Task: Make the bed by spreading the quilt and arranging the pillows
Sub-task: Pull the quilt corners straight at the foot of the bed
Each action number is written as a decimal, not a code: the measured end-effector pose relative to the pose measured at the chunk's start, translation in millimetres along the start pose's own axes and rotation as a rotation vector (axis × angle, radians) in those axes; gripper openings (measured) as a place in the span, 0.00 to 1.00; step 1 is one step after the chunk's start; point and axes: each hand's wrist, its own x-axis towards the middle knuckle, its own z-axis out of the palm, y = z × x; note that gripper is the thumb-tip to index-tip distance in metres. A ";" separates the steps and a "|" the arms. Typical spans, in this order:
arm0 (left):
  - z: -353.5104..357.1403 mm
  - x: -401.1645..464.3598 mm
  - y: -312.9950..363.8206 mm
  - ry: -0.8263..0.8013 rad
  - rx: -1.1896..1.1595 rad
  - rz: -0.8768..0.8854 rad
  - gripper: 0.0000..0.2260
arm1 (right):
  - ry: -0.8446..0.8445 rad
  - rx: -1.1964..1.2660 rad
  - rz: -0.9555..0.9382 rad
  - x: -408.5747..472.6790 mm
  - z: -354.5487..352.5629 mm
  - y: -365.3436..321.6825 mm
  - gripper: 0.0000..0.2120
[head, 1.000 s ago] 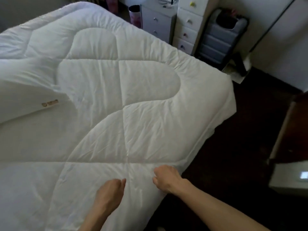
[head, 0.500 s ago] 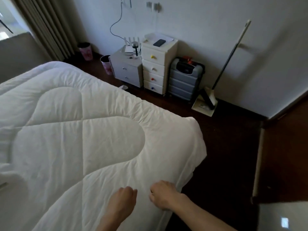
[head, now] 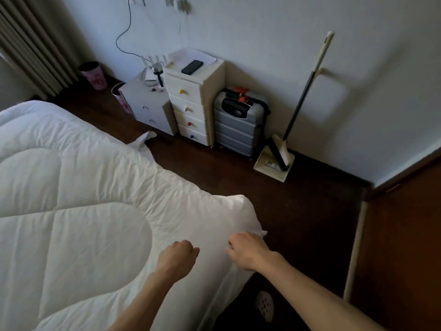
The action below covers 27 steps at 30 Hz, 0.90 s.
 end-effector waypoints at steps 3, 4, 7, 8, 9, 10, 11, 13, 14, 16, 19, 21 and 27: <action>-10.7 28.0 52.3 -0.041 -0.029 -0.025 0.19 | 0.011 -0.053 0.001 20.5 -51.2 59.8 0.11; -13.7 34.6 65.6 -0.070 -0.051 -0.051 0.19 | -0.007 -0.061 0.012 25.4 -66.8 74.7 0.12; -31.0 67.8 96.5 -0.076 -0.126 -0.132 0.17 | -0.038 -0.122 0.023 57.3 -117.9 110.9 0.14; -36.8 75.8 102.4 -0.071 -0.129 -0.145 0.17 | -0.037 -0.143 0.014 63.6 -128.8 115.7 0.13; -42.8 93.8 110.6 -0.057 -0.152 -0.168 0.17 | -0.040 -0.174 -0.011 81.4 -145.9 123.9 0.12; -47.4 107.9 117.8 -0.048 -0.172 -0.187 0.17 | -0.030 -0.191 -0.028 96.7 -158.3 131.1 0.10; -51.2 122.6 124.9 -0.044 -0.186 -0.201 0.17 | -0.017 -0.209 -0.049 111.8 -171.2 135.9 0.09; -56.2 149.3 136.8 -0.042 -0.225 -0.233 0.16 | 0.003 -0.220 -0.074 139.0 -190.6 142.3 0.11; -61.8 164.8 142.5 -0.044 -0.233 -0.247 0.16 | 0.002 -0.220 -0.087 153.8 -202.8 144.9 0.12; -71.0 183.6 152.0 -0.053 -0.228 -0.258 0.15 | -0.009 -0.220 -0.105 172.6 -219.8 147.6 0.13; -84.7 208.2 170.3 -0.058 -0.270 -0.280 0.15 | -0.036 -0.238 -0.154 206.9 -251.2 156.2 0.11; -90.7 219.0 179.7 -0.081 -0.283 -0.327 0.15 | -0.076 -0.231 -0.180 225.3 -267.8 161.0 0.10; -100.4 248.0 194.6 -0.080 -0.362 -0.491 0.15 | -0.138 -0.369 -0.320 304.9 -307.0 164.6 0.11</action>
